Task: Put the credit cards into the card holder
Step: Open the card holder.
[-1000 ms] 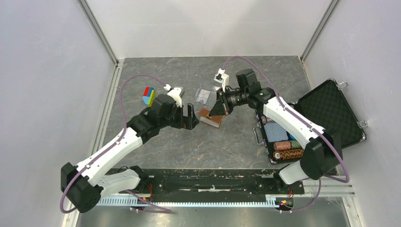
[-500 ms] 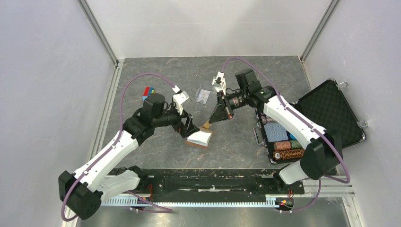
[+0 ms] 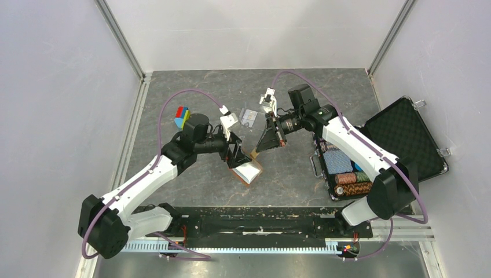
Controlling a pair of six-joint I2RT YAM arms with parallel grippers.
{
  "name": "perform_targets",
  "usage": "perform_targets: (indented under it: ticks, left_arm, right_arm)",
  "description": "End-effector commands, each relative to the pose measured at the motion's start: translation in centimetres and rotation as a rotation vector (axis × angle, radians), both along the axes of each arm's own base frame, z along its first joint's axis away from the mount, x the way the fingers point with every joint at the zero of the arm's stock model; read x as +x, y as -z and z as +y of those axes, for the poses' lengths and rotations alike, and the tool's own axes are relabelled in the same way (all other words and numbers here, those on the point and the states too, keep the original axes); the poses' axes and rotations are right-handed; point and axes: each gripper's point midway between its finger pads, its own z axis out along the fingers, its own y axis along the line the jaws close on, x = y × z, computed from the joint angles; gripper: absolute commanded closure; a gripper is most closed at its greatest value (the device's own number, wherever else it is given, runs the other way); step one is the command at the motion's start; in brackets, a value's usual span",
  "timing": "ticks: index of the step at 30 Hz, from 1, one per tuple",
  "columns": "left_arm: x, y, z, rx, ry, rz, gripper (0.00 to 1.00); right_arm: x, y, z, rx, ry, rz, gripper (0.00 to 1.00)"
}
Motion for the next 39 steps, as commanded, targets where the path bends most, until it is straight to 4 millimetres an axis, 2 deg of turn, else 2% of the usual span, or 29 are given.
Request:
perform_targets:
  ticks: [1, 9, 13, 15, 17, 19, 23, 24, 26, 28, 30, 33, 35, 39]
  left_arm:
    - [0.5, -1.3, -1.1, -0.047, 0.022, -0.065, 0.0]
    - [0.1, -0.3, -1.7, -0.027, 0.052, -0.055, 0.0]
    - [0.0, 0.5, -1.9, -0.014, 0.047, -0.024, 0.1]
    - [0.1, 0.9, -1.9, -0.007, 0.035, 0.001, 0.2]
    - [0.1, 1.1, -2.0, -0.004, 0.031, 0.015, 0.35]
    - [-0.1, 1.2, -2.1, -0.004, 0.042, 0.027, 0.57]
    - [-0.4, 1.2, -2.3, -0.004, 0.058, 0.055, 0.8]
    - [-0.5, 1.0, -2.3, -0.008, 0.063, 0.057, 0.86]
    - [-0.7, 0.3, -2.4, -0.021, 0.072, 0.053, 0.97]
    - [-1.0, -0.6, -2.5, -0.046, 0.071, 0.064, 0.98]
    - [-1.4, -1.6, -2.5, -0.07, 0.081, 0.061, 0.98]
    - [-1.8, -2.7, -2.5, -0.085, 0.093, 0.067, 0.98]
    - [-2.2, -3.4, -2.7, -0.098, 0.11, 0.078, 0.98]
    - [-2.7, -4.6, -3.0, -0.131, 0.139, 0.092, 0.98]
  right_arm:
    - [-0.2, -2.0, 0.3, 0.062, -0.048, -0.03, 1.0]
    - [-0.3, -1.5, 0.4, 0.065, -0.063, -0.007, 1.0]
    - [-0.2, -1.5, 0.5, 0.064, -0.061, -0.004, 1.0]
    - [0.0, -1.5, 0.5, 0.064, -0.06, -0.006, 1.0]
    - [0.0, -1.5, 0.6, 0.064, -0.061, -0.006, 1.0]
    - [0.1, -1.4, 0.6, 0.064, -0.061, -0.004, 1.0]
    - [0.8, -1.1, 0.7, 0.043, -0.029, -0.012, 0.99]
    - [1.2, -1.0, 0.7, 0.032, -0.012, -0.02, 0.95]
    - [2.1, -0.7, 0.4, 0.012, 0.032, -0.038, 0.79]
    - [3.2, -0.5, -0.1, -0.006, 0.085, -0.069, 0.56]
    - [4.1, -0.5, -1.0, -0.032, 0.159, -0.085, 0.38]
    - [4.1, 0.0, -2.3, -0.041, 0.198, -0.108, 0.18]
    - [3.3, 0.2, -2.5, -0.027, 0.176, -0.111, 0.12]
    - [1.5, 0.6, -2.6, 0.009, 0.114, -0.098, 0.09]
